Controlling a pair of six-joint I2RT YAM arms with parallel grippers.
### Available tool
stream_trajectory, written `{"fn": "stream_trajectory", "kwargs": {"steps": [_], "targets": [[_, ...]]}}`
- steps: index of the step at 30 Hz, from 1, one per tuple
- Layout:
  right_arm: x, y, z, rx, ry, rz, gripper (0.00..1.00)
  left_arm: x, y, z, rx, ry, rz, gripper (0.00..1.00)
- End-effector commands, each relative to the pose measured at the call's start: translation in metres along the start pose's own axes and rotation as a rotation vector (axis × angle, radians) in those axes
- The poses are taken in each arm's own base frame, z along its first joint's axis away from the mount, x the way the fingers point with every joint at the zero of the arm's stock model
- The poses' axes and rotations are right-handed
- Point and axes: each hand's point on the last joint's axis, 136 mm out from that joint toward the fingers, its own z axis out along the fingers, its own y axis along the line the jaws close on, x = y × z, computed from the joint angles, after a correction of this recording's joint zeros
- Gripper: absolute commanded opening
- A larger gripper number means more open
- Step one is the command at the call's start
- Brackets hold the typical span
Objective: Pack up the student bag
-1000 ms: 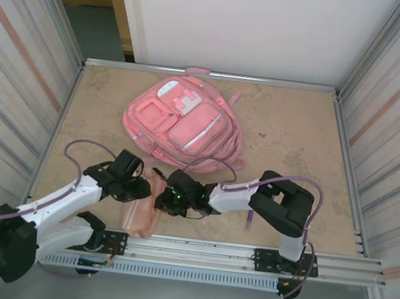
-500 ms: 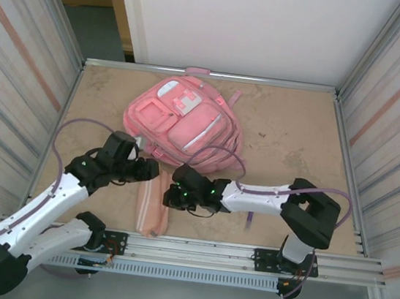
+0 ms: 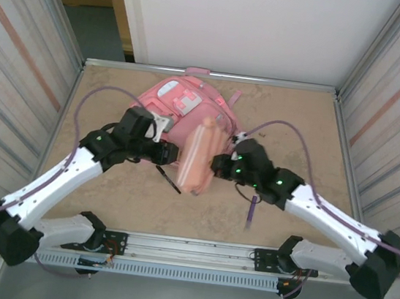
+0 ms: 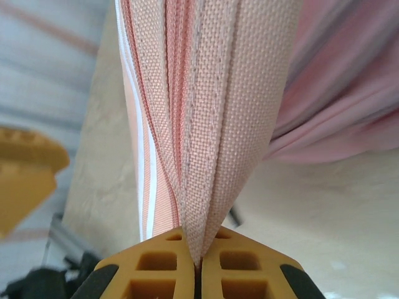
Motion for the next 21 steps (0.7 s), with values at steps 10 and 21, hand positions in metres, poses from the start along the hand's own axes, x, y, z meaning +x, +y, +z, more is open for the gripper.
{"fn": "stream_trajectory", "kwargs": {"steps": [10, 21], "targets": [[-0.063, -0.118, -0.109, 0.221, -0.272, 0.162, 0.07, -0.044, -0.016, 0.107, -0.032, 0.143, 0.386, 0.52], [-0.043, -0.128, -0.097, 0.15, -0.222, 0.232, 0.06, -0.058, 0.045, 0.18, -0.567, 0.285, 0.483, 0.51]]}}
